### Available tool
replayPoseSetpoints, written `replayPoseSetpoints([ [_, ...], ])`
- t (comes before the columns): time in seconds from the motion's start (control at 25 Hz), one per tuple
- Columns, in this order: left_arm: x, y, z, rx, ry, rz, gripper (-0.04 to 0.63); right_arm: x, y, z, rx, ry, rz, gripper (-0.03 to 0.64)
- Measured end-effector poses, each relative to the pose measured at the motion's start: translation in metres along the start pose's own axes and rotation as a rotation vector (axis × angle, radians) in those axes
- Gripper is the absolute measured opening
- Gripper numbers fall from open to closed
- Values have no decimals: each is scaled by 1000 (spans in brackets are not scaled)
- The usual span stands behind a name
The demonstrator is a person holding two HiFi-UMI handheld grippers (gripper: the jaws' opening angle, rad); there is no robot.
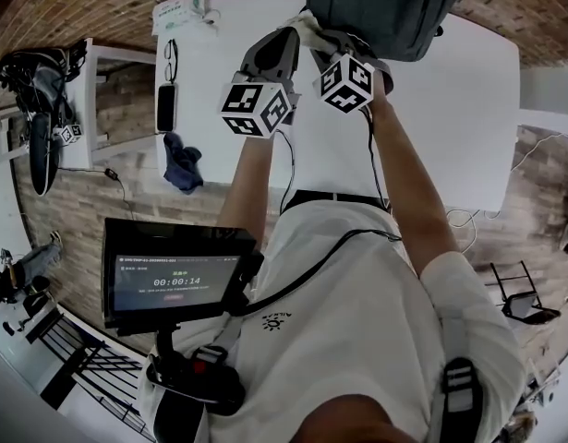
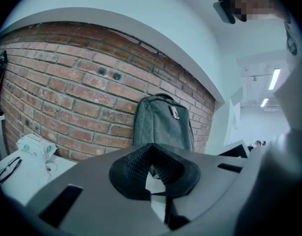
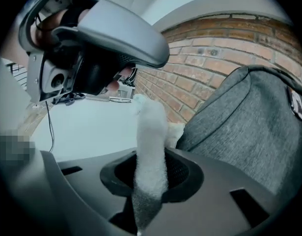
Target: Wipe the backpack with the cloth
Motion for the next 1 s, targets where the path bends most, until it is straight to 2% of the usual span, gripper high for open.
replayPoseSetpoints([
  [0.08, 1, 0, 1, 3, -6, 1, 2, -4, 0, 6, 29, 28, -22, 97],
  [0.16, 2, 0, 2, 5, -15, 5, 0, 0, 12, 20, 100, 30, -53, 97],
  [0.24, 3, -2, 1, 6, -21, 7, 1, 13, 27, 36, 167, -7, -67, 97],
  [0.36, 6, -4, -1, 8, -20, 10, 2, 37, 44, 53, 213, -75, -48, 97],
  [0.56, 22, -4, -8, 16, -2, -4, 1, 73, 47, 72, 235, -144, -25, 97],
  [0.8, 55, -9, -12, 25, 45, -19, 0, 95, 29, 88, 234, -207, 0, 97],
  [0.88, 57, -9, -12, 25, 52, -22, 2, 95, 23, 81, 205, -195, 4, 97],
  [1.0, 56, -8, -12, 25, 65, -18, 1, 77, 8, 66, 150, -120, 17, 97],
])
Point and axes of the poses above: the fingertips, and each gripper's own axes: z backward along the fingers, x to its right, y out of its top, the point moved 1 cm from there along z, backward along the fingers
